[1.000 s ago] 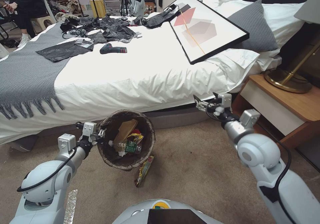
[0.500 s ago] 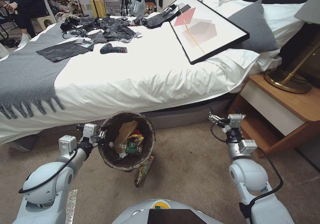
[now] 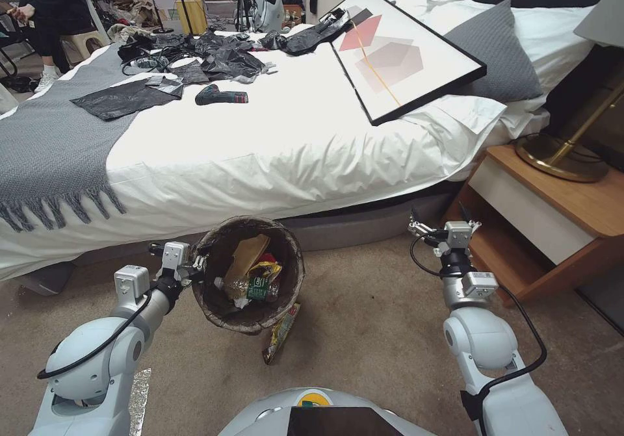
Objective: Pick up the trash bin, then pick up the garbage from the floor and place it into the trash bin.
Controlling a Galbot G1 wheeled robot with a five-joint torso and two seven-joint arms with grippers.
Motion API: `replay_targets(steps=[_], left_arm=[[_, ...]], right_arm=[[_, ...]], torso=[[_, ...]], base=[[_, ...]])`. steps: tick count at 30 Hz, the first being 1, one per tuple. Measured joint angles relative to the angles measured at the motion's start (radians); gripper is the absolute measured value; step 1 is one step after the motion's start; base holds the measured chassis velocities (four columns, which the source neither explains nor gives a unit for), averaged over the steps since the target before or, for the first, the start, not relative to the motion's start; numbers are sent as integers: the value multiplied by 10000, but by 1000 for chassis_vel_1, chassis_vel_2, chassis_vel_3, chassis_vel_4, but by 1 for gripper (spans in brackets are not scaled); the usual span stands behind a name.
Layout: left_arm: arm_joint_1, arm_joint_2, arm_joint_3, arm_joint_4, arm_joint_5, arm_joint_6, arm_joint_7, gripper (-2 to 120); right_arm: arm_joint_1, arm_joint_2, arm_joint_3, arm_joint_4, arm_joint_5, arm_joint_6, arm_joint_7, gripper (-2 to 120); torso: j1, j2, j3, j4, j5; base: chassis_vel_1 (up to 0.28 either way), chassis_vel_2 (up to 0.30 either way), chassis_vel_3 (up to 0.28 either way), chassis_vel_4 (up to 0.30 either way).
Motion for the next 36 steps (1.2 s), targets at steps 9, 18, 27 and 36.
replay_targets(steps=[9, 18, 27, 36], left_arm=[[-24, 96, -13, 49, 15, 0, 50, 0], [-30, 138, -41, 50, 5, 0, 63, 0], [-48, 139, -45, 98, 9, 0, 65, 0], [-79, 126, -45, 148, 45, 0, 88, 0]], right_arm=[[48, -111, -29, -86, 78, -95, -1, 100], [80, -131, -89, -96, 108, -163, -1, 100], [87, -176, -107, -161, 119, -169, -6, 100], [110, -178, -132, -270, 123, -174, 1, 100]], torso=[[0, 0, 0, -1, 0], [0, 0, 0, 1, 0], [0, 0, 0, 0, 2], [0, 0, 0, 1, 1]], base=[[11, 8, 10, 8], [70, 74, 74, 67], [88, 84, 89, 93], [82, 88, 82, 92]])
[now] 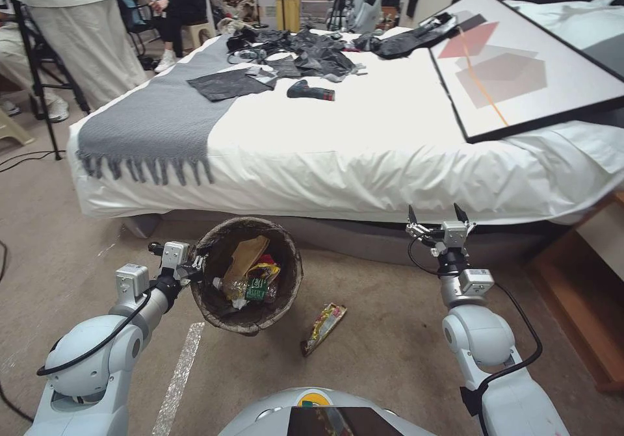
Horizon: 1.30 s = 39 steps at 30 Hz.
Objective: Pick up the trash bin, then pick up the garbage from the floor and place it into the trash bin.
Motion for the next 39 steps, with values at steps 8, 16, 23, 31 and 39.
replay_targets(steps=[8, 16, 23, 31, 39], left_arm=[[-2, 3, -4, 19, 12, 0, 27, 0], [-29, -22, -7, 37, -12, 0, 32, 0], [-46, 3, -8, 82, 57, 0, 57, 0], [23, -24, -45, 73, 131, 0, 58, 0], [113, -65, -172, 18, 139, 0, 44, 0]], right_arm=[[-8, 13, -36, -51, 8, 0, 12, 100], [-56, 16, -159, -18, 226, -179, 140, 100], [8, -505, -1026, 645, 2765, -2024, 1343, 100], [1429, -2159, -2658, 79, 5071, -4390, 3113, 100], [3009, -2474, -4224, -1187, 8652, -6189, 4665, 100]], torso=[[0, 0, 0, 0, 0], [0, 0, 0, 2, 0], [0, 0, 0, -5, -2], [0, -1, 1, 0, -1], [1, -1, 1, -1, -1]], base=[[69, 70, 79, 70], [55, 64, 76, 68], [15, 12, 12, 17], [0, 0, 0, 0], [0, 0, 0, 0]])
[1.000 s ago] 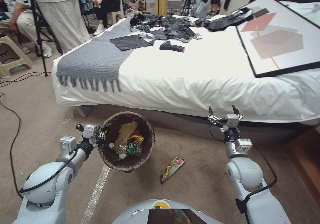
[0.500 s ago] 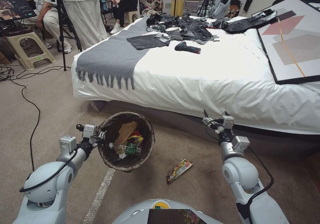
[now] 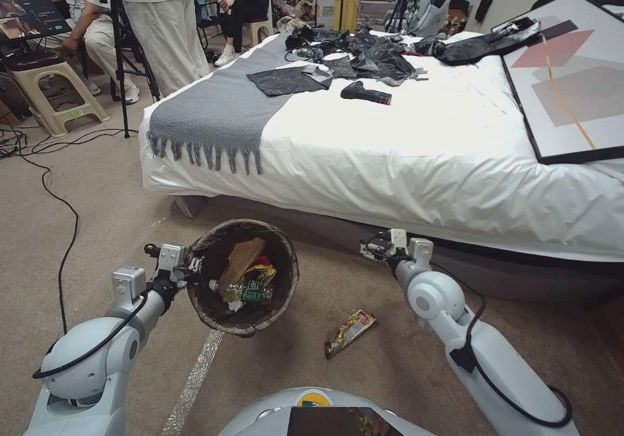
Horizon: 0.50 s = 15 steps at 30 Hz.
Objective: Pick up the trash bin, then pick up the garbage from the floor and place it into the trash bin.
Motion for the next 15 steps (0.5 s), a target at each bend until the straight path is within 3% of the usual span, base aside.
replay_targets(steps=[3, 9, 15], left_arm=[[-18, -42, 79, 25, 80, 0, -8, 0], [-85, -29, 170, 76, 128, 0, -14, 0], [-67, 72, 126, 96, 118, 0, -6, 0]], right_arm=[[121, 459, -182, -561, 637, -259, 336, 100], [133, 1358, -389, -1458, 615, -255, 383, 100], [21, 1793, -471, -1750, 462, -196, 410, 100]], torso=[[0, 0, 0, 0, -1], [0, 0, 0, 0, -1], [0, 0, -1, 0, -1]], base=[[0, 0, 0, 0], [0, 0, 0, 0], [0, 0, 0, 0]])
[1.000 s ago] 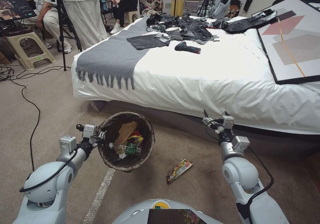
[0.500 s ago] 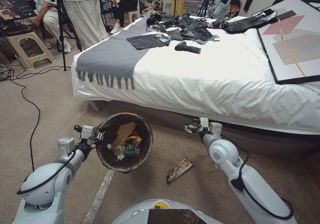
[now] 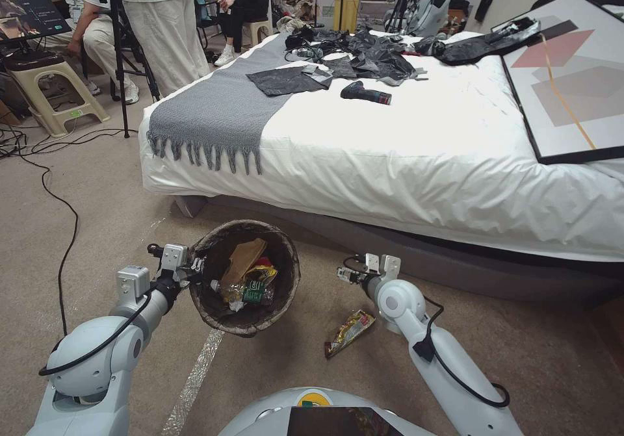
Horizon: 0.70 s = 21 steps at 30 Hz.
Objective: Pick up the trash bin, then pick up the garbage from the floor and place it into the trash bin.
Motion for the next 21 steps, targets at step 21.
replay_targets(steps=[21], left_arm=[[-74, -21, 84, 179, 26, 0, 42, 0]], right_arm=[[-844, 893, 225, -302, 249, 342, 626, 100]], torso=[[0, 0, -1, 0, 1]], base=[[0, 0, 0, 0]])
